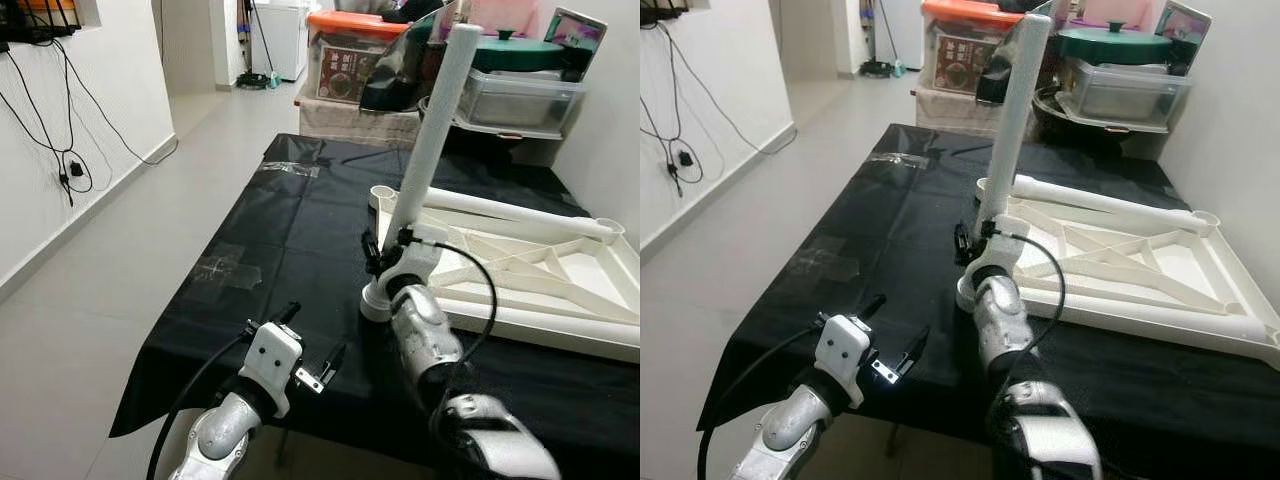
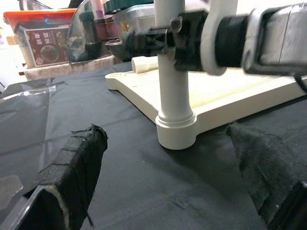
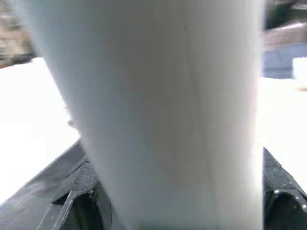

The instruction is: Building children table

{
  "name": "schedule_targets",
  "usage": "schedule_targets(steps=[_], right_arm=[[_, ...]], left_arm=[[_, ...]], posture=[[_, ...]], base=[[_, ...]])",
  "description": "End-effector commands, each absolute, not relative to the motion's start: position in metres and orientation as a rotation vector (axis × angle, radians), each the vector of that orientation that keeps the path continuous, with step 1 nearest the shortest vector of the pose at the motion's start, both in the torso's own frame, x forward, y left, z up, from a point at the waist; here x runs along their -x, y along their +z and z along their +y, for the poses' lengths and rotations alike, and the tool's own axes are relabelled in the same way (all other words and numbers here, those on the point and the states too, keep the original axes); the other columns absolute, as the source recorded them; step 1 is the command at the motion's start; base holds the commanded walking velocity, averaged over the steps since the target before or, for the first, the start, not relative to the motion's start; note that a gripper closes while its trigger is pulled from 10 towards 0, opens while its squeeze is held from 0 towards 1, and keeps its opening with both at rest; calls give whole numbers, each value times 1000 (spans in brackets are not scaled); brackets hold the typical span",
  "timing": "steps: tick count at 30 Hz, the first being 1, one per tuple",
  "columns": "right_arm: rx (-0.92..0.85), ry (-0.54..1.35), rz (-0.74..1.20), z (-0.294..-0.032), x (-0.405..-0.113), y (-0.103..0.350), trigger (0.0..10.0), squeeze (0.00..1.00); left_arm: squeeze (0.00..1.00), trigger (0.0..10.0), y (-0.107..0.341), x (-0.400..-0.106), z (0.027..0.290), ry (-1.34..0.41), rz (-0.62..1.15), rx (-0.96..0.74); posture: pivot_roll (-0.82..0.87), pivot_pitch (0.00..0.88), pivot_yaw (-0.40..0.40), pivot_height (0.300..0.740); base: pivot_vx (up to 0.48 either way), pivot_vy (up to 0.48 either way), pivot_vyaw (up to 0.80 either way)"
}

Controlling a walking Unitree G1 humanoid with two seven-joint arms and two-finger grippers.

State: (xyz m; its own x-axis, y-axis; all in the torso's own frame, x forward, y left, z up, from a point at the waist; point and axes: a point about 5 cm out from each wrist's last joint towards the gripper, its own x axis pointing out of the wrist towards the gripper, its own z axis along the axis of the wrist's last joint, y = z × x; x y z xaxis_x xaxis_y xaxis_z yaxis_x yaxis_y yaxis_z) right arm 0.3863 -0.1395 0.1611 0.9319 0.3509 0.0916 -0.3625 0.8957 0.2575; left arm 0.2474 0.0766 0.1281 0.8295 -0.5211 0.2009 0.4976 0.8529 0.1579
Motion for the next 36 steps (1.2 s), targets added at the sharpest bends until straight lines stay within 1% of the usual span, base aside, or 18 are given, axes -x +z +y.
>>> schedule_targets(steps=[1,4,6,7,10,14,15,16,17,18,21,22,24,25,26,27,30,36], right_arm=[[-284,512,-19,-123,-384,161,10000,0],[-227,994,23,-113,-362,162,10000,0],[-227,994,23,-113,-362,162,10000,0],[-197,1133,36,-110,-353,161,10000,0],[-182,1301,55,-101,-343,161,10000,0],[-193,1376,66,-96,-341,161,10000,0],[-187,1380,72,-94,-341,159,3020,0],[-187,1380,72,-94,-341,159,3020,0],[-182,1371,75,-92,-342,157,549,0],[-163,1311,72,-90,-346,155,0,0],[-148,1212,73,-90,-352,153,0,0],[-153,1060,71,-92,-361,151,0,0],[-160,958,71,-95,-366,150,0,0],[-171,739,75,-105,-376,149,0,0],[-171,739,75,-105,-376,149,0,0],[-180,240,96,-139,-388,143,0,0],[-171,-240,65,-181,-384,141,0,0],[-158,-422,-2,-197,-375,143,0,0]], left_arm=[[0,10000,125,-247,75,-547,-227,-102],[0,10000,126,-248,76,-546,-228,-106],[0,10000,126,-248,76,-546,-228,-106],[0,10000,126,-248,76,-544,-229,-107],[0,10000,126,-248,76,-543,-230,-110],[0,10000,126,-247,77,-543,-229,-111],[0,10000,126,-247,77,-544,-228,-111],[0,10000,126,-247,77,-544,-228,-111],[0,10000,126,-247,77,-544,-228,-111],[0,10000,126,-247,77,-544,-227,-111],[0,10000,126,-247,77,-543,-227,-111],[0,10000,126,-247,77,-542,-226,-111],[0,10000,126,-247,77,-542,-226,-111],[0,10000,126,-248,77,-542,-225,-111],[0,10000,126,-248,77,-542,-225,-111],[0,10000,126,-248,77,-542,-224,-111],[0,10000,126,-248,77,-543,-223,-111],[0,10000,126,-249,77,-544,-221,-111]], posture=[[130,0,-87,740],[140,0,-93,740],[140,0,-93,740],[141,0,-92,740],[145,0,-92,740],[146,0,-90,740],[146,0,-90,740],[146,0,-90,740],[146,0,-90,740],[148,0,-88,740],[147,0,-89,740],[146,0,-88,740],[142,0,-87,740],[143,0,-88,740],[143,0,-88,740],[138,0,-83,740],[136,0,-80,740],[132,0,-78,740]], base=[[0,0,0],[0,0,0],[0,0,0],[0,0,0],[0,0,0],[0,0,0],[0,0,0],[0,0,0],[0,0,0],[0,0,0],[0,0,0],[0,0,0],[0,0,0],[0,0,0],[0,0,0],[0,0,0],[0,0,0],[0,0,0]])
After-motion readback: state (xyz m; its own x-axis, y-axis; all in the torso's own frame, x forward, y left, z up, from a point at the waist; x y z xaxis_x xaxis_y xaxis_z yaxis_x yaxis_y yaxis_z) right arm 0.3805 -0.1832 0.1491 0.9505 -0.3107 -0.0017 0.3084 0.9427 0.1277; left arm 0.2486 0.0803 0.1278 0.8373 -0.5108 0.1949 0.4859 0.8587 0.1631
